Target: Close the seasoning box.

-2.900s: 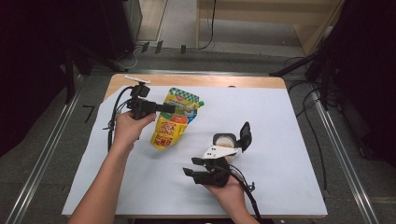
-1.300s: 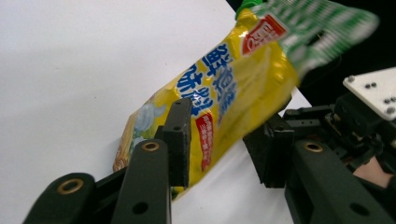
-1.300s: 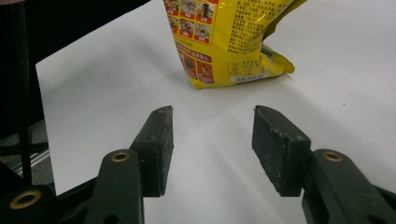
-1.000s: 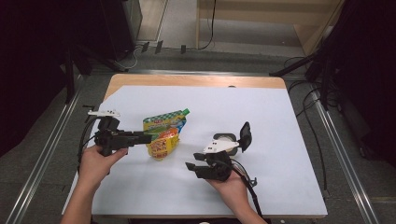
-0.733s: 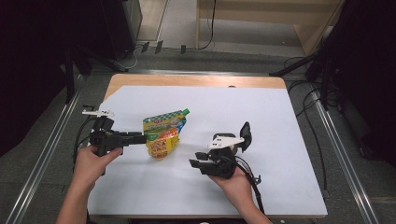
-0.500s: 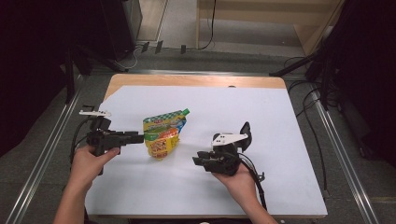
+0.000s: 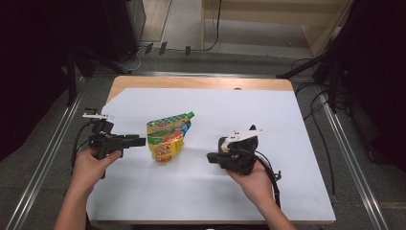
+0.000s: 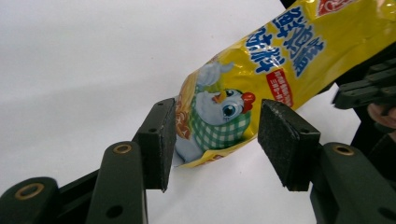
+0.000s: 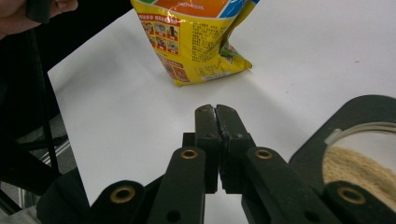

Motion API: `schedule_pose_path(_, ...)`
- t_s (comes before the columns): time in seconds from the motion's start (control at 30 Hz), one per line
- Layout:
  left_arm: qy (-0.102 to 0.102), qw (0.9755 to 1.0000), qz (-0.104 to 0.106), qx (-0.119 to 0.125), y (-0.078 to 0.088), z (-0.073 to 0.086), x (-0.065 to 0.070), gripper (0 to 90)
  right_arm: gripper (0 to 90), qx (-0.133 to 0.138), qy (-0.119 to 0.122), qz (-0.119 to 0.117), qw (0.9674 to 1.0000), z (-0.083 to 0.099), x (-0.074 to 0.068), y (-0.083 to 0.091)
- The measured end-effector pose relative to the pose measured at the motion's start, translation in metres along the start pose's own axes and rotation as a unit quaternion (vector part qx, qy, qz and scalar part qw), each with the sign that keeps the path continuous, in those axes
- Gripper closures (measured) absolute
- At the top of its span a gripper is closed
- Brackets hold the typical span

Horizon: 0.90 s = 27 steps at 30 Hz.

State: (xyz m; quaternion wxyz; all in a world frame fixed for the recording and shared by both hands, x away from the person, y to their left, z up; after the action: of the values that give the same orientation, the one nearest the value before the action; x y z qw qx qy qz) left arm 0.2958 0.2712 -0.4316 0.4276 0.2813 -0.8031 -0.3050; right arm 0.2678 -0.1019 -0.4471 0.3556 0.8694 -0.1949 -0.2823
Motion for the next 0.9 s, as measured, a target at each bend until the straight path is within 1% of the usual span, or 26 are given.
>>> schedule_pose_path(0.07, -0.003, 1.0000, -0.006, 0.003, -0.001, 0.000, 0.000, 47.2, 89.8, 0.000, -0.001, 0.001, 1.0000, -0.001, 0.001, 0.005)
schedule_pose_path(0.13, -0.006, 0.9999, -0.011, 0.002, -0.002, 0.000, 0.000, 47.7, 90.0, 0.003, -0.006, -0.003, 1.0000, -0.003, 0.002, 0.012)
schedule_pose_path(0.2, -0.005, 0.9999, -0.014, 0.003, -0.002, 0.000, -0.001, 47.8, 90.0, 0.005, -0.007, -0.003, 1.0000, -0.004, 0.002, 0.018)
schedule_pose_path(0.33, -0.003, 0.9999, -0.016, 0.007, -0.003, 0.000, -0.001, 47.3, 90.0, 0.006, -0.006, 0.007, 0.9999, -0.006, 0.006, 0.032)
schedule_pose_path(0.5, -0.002, 0.9998, -0.016, 0.007, -0.004, -0.001, 0.000, 47.1, 89.2, 0.008, -0.019, 0.011, 0.9997, -0.006, 0.016, 0.048)
schedule_pose_path(0.67, 0.002, 0.9999, -0.015, 0.003, -0.007, -0.001, -0.001, 45.8, 88.2, 0.020, -0.032, 0.016, 0.9992, -0.005, 0.025, 0.066)
schedule_pose_path(0.73, 0.001, 0.9999, -0.017, 0.002, -0.008, -0.001, 0.000, 45.9, 90.0, 0.022, -0.036, 0.023, 0.9988, -0.005, 0.029, 0.073)
schedule_pose_path(0.83, -0.001, 0.9998, -0.019, 0.000, -0.009, -0.001, 0.000, 45.8, 90.0, 0.026, -0.039, 0.038, 0.9982, -0.004, 0.033, 0.085)
schedule_pose_path(0.9, -0.001, 0.9998, -0.019, -0.001, -0.009, -0.001, 0.000, 45.8, 90.0, 0.028, -0.041, 0.042, 0.9979, -0.003, 0.035, 0.091)
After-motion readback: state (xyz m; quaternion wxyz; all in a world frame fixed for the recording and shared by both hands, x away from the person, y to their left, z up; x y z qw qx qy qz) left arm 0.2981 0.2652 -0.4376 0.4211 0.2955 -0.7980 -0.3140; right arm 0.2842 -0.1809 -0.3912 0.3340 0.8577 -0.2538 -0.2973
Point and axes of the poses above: each handheld gripper's, and its own axes: y roughly backward along the jaws, z roughly out of its underside, x roughly to its right, the point moved 2 cm from there along -y, roughly forward along the jaws, and after that the axes turned 13 degrees about -x, right-handed, at the moved point
